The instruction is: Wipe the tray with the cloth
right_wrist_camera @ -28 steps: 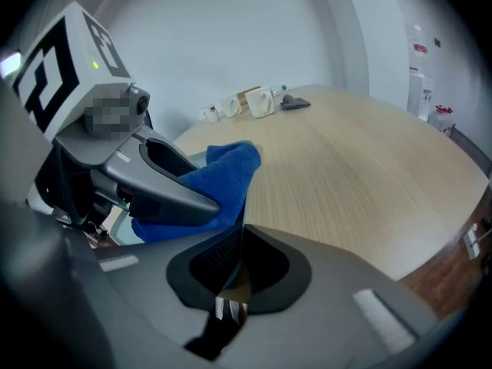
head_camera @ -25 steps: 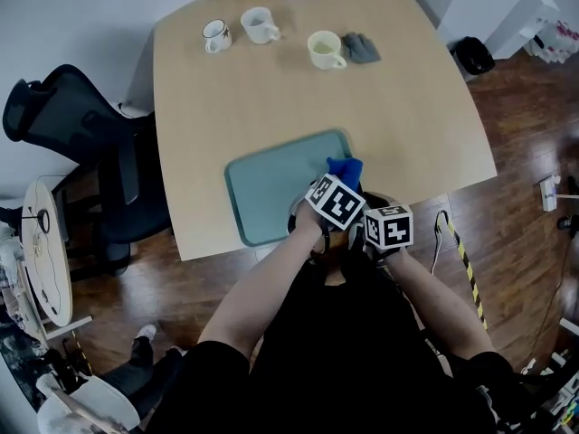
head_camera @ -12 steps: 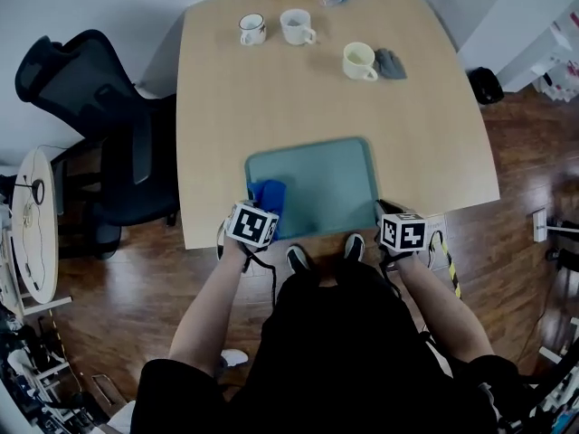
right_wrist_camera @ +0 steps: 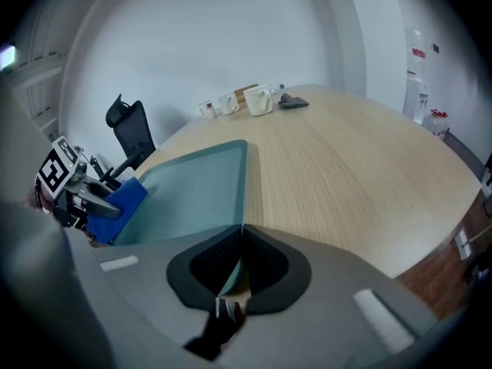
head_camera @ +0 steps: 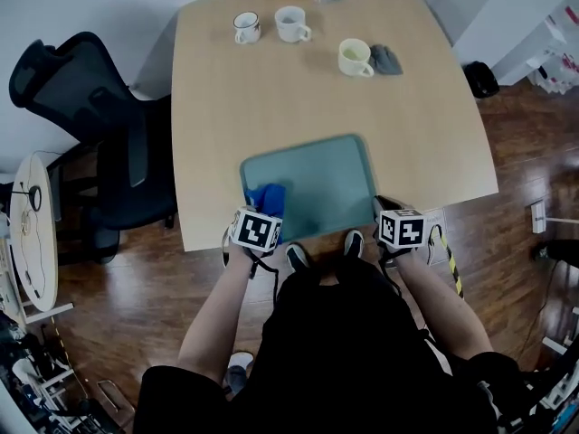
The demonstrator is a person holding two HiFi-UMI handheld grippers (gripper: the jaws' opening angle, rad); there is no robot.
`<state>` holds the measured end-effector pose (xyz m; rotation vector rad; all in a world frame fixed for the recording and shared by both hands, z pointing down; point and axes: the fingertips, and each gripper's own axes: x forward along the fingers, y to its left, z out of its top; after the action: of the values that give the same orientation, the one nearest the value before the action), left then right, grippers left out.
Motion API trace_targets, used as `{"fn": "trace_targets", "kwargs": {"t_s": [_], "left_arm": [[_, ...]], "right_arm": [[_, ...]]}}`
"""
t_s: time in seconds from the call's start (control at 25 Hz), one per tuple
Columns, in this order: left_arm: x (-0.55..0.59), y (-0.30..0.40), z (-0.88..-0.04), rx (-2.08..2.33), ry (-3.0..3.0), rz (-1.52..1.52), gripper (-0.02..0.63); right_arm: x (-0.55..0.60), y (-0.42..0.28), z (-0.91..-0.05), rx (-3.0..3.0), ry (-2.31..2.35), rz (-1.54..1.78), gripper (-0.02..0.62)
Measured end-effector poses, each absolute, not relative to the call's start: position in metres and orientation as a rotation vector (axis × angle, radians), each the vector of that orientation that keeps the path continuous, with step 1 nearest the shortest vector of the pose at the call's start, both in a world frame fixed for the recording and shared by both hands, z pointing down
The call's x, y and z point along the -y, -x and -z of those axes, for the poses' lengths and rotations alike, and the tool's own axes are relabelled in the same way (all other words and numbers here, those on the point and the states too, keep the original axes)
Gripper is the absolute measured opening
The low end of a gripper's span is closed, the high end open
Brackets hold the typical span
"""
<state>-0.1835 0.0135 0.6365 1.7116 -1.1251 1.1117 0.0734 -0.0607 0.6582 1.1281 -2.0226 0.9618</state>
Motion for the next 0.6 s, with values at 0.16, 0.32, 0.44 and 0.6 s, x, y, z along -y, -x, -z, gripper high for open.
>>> {"fn": "trace_targets", "kwargs": {"t_s": [0.16,0.32,0.44,0.6], "left_arm": [[0.007,0.138,-0.642,1.043,-1.816,-1.181,0.144],[0.029,0.073,-0.644,0.916,-1.94,-1.311,0.144],[0.039,0.029,-0.646,0.818,-2.027,-1.396,0.144],[0.052,-0.02,-0.645,0.69,-2.112,-1.45,0.144]], "right_arm": [[0.06,-0.073,-0.658,2.035,-1.123,-0.963,0.015],[0.061,-0.071,-0.658,2.05,-1.115,-0.969,0.015],[0.058,-0.071,-0.658,2.06,-1.115,-0.968,0.015],[0.057,-0.071,-0.658,2.067,-1.11,-0.972,0.015]]}}
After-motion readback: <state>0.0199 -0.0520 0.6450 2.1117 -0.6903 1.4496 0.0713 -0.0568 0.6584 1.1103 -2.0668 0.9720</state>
